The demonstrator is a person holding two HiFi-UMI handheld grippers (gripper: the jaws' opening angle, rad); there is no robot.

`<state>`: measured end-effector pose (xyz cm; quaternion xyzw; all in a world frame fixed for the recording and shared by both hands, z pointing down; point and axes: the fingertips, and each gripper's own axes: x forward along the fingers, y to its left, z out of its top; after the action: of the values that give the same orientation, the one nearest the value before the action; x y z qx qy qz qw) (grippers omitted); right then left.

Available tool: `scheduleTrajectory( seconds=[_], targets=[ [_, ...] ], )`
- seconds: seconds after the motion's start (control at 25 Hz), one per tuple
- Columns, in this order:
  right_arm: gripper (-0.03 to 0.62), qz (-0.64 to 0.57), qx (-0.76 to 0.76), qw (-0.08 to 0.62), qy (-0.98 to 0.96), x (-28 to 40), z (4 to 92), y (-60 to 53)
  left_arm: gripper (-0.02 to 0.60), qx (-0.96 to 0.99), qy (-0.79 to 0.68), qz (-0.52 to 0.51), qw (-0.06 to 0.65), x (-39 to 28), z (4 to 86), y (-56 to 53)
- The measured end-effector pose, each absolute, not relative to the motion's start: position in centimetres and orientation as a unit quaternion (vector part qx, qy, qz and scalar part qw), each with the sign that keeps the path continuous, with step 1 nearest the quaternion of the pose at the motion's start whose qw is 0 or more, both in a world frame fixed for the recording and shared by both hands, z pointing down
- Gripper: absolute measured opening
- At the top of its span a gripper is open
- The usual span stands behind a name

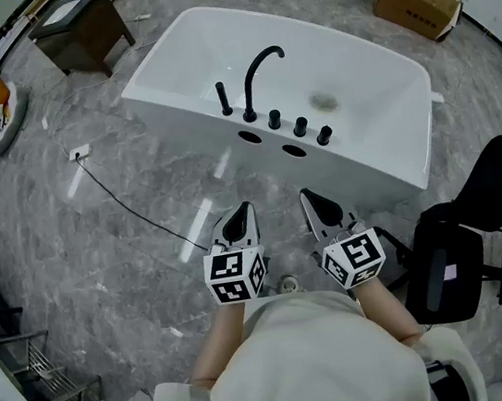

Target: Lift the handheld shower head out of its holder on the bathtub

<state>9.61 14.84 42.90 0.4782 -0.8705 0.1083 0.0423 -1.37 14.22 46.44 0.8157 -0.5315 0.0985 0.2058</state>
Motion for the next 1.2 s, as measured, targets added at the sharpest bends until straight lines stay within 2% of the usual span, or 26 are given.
scheduleTrajectory(
  seconds=[0.32,0.64,0.8,1.2],
  targets=[
    [0.020,0.106,0.464,0.031,-0.879,10.5,41.7,19.7,0.020,0.778,-0.586,0.105,0.202,-4.8,46.0,18.4],
    [0.019,0.088,0.442,0.033,-0.892,9.2,40.8,20.2,0.020,0.771,-0.599,0.092,0.195,-5.2,44.8,19.5],
    [0.020,0.096,0.440,0.008,-0.893,9.3,40.4,20.5,0.020,0.767,-0.605,0.086,0.195,-5.4,44.8,20.2],
    [0.020,0.110,0.416,0.003,-0.903,8.9,40.6,20.9,0.020,0.762,-0.604,0.083,0.217,-5.4,45.5,21.1]
  ],
)
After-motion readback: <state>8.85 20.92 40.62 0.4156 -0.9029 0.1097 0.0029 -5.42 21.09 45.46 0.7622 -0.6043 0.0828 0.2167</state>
